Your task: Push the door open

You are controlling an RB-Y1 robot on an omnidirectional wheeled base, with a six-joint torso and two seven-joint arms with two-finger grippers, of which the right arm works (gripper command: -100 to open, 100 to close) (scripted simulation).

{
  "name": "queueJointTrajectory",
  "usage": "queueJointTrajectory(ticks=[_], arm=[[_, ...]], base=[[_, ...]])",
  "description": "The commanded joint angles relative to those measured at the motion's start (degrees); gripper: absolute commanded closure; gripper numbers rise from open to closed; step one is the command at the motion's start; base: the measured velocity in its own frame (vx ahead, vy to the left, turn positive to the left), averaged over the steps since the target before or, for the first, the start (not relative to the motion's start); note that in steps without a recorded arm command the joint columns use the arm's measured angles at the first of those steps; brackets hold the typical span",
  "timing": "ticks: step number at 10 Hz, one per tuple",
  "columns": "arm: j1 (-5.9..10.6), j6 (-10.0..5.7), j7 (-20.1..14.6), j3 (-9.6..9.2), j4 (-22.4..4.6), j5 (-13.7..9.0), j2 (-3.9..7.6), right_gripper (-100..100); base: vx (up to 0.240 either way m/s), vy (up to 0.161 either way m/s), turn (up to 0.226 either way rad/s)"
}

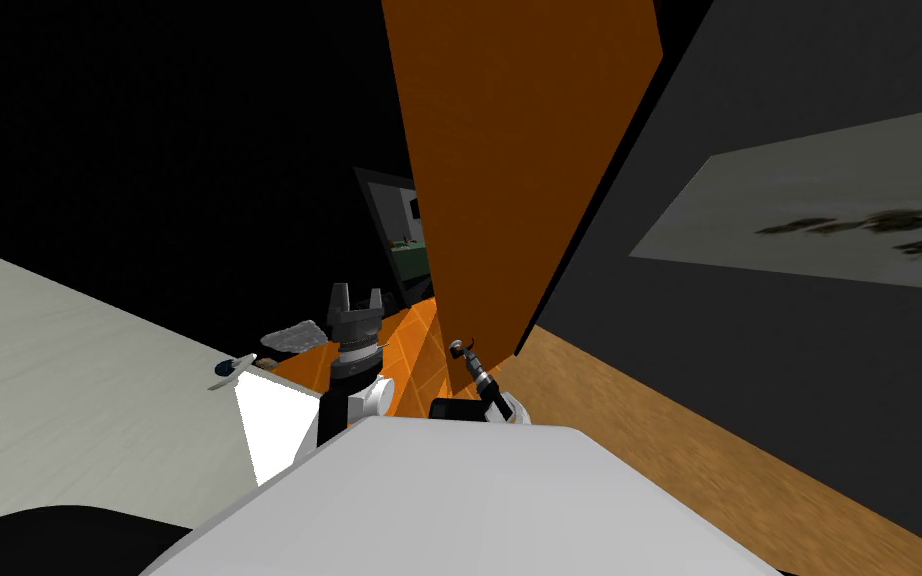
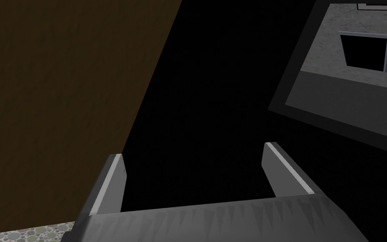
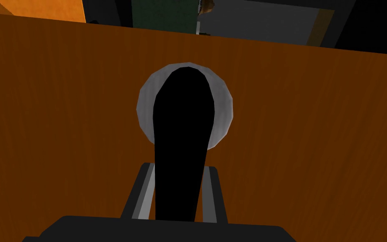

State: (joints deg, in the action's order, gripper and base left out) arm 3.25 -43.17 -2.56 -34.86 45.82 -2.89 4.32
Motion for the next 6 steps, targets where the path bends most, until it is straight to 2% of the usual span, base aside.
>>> queueJointTrajectory(ticks=[1,3,4,6], arm=[[1.32,-0.36,0.37,2.14,-1.43,-0.56,-0.2,100],[1.51,-0.41,0.73,3.53,-1.81,-0.82,-0.3,100],[1.51,-0.41,0.73,3.53,-1.86,-0.82,-0.3,100],[1.8,-0.5,1.27,5.68,-2.4,-1.23,-0.52,100]], base=[[0.133,0.138,-0.063],[0.089,0.115,-0.026],[0.048,0.066,-0.005],[0.085,0.096,-0.065]])
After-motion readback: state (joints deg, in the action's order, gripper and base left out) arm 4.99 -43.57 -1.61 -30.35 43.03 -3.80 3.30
